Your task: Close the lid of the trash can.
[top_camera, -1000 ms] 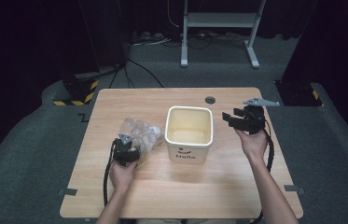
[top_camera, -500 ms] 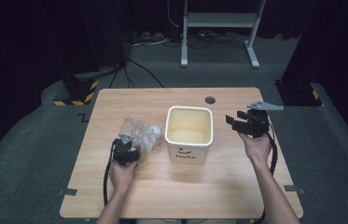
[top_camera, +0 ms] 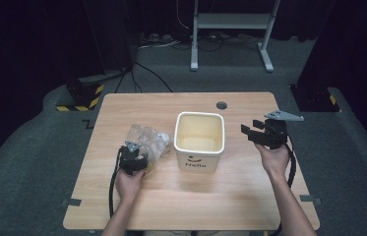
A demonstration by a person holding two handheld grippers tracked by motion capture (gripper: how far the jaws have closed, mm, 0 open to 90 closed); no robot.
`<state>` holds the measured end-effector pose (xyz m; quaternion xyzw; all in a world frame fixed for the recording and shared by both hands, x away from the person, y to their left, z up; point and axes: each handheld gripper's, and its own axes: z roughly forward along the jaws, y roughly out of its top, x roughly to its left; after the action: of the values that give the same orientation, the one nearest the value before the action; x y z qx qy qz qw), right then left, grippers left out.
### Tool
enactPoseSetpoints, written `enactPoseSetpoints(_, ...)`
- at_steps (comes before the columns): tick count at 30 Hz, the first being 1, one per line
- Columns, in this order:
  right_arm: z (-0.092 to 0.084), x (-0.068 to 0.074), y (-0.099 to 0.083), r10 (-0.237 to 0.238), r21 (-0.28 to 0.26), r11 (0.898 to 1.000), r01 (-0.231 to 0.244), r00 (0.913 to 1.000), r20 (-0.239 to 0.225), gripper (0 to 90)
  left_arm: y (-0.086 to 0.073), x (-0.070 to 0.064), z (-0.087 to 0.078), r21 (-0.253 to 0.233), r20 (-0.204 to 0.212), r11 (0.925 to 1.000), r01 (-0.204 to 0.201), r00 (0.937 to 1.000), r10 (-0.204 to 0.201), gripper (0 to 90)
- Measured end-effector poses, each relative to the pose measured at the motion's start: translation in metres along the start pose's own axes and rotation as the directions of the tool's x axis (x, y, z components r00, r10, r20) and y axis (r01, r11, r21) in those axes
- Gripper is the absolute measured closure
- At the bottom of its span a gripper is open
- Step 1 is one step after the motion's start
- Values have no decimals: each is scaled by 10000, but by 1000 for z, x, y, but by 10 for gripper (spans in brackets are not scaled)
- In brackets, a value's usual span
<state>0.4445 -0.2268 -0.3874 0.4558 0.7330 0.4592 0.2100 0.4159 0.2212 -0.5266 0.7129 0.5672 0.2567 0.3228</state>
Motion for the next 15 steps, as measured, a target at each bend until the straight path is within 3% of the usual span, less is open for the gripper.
enactPoseSetpoints(15, -6, -4, -11, 170, -65, 9998, -171, 9998, -56, 433, 0, 0, 0, 0, 1, 10000, -2, 10000, 2, 345)
